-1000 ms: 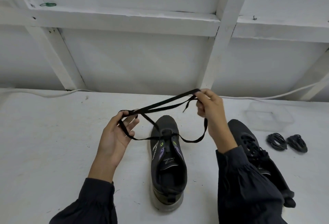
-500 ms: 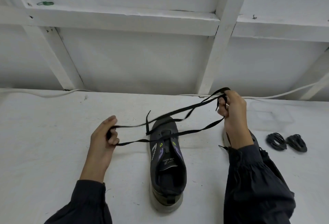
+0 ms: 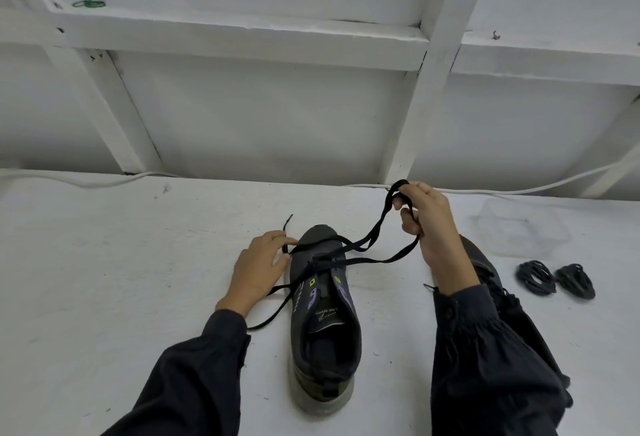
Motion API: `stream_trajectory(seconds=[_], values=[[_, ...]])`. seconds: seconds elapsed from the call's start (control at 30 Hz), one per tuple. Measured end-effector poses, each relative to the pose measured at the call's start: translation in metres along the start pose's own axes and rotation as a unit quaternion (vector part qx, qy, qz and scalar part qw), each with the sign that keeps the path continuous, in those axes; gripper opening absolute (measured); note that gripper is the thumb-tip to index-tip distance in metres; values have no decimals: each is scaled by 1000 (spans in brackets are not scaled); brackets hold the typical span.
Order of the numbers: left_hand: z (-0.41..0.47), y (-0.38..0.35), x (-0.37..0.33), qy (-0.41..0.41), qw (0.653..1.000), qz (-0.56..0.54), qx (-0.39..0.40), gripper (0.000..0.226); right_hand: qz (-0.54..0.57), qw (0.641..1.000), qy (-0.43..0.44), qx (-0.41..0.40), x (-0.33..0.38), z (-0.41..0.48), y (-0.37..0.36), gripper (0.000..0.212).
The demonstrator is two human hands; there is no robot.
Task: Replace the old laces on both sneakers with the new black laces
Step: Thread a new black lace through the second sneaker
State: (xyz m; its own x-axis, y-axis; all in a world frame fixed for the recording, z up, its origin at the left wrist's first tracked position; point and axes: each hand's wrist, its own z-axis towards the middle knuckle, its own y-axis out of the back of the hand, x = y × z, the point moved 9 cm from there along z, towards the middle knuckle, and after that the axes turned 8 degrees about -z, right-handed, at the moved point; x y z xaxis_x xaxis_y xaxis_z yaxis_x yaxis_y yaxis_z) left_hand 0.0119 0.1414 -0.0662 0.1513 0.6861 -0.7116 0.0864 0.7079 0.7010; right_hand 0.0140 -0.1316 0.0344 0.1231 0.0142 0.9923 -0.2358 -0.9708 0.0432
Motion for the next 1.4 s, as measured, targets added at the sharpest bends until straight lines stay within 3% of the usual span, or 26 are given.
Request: stream_trajectory(seconds=[0.07, 0.23, 0.37, 0.47, 0.57, 0.63, 0.77, 0.93, 1.0, 1.07, 1.13, 1.2, 1.27, 1.33, 1.4], values=[[3, 7, 6, 42, 998, -2, -42, 13, -16, 1000, 5, 12, 4, 1, -3, 13], [15, 52, 9, 95, 968, -147, -177, 12, -110, 992, 39, 52, 38, 21, -26, 18], [26, 131, -13, 48, 900, -280, -331, 15, -103, 980, 169, 1, 118, 48, -32, 23], [22, 200, -42, -34, 818, -381, -431, 18, -9, 939, 341, -39, 191, 37, -22, 26], [10, 245, -61, -61, 760, -425, -487, 11, -3, 905, 421, -53, 212, 31, -13, 36], [0, 255, -60, -65, 730, -451, -509, 7, -76, 914, 397, -44, 193, 42, -14, 43], [-19, 236, -23, -17, 683, -494, -538, 7, -259, 944, 200, -36, 95, 67, -8, 51], [-44, 179, 46, 113, 636, -538, -542, 5, -177, 971, 88, -134, 7, 39, 29, 41], [-49, 162, 62, 147, 627, -546, -536, 9, -148, 972, 82, -160, -4, 27, 35, 28], [-45, 155, 66, 164, 640, -553, -508, 7, -134, 973, 89, -167, -3, 25, 37, 17], [-34, 155, 63, 164, 655, -570, -468, 1, -131, 970, 114, -168, 6, 28, 38, 21], [-28, 165, 55, 132, 650, -584, -469, 6, -117, 970, 143, -160, 18, 28, 37, 37], [-37, 185, 43, 66, 627, -576, -521, 12, -94, 965, 183, -162, 33, 22, 34, 45], [-52, 204, 32, 1, 615, -538, -576, 12, -95, 955, 221, -174, 44, 12, 32, 44], [-59, 213, 24, -28, 633, -504, -588, 11, -113, 951, 232, -173, 46, 4, 31, 33]])
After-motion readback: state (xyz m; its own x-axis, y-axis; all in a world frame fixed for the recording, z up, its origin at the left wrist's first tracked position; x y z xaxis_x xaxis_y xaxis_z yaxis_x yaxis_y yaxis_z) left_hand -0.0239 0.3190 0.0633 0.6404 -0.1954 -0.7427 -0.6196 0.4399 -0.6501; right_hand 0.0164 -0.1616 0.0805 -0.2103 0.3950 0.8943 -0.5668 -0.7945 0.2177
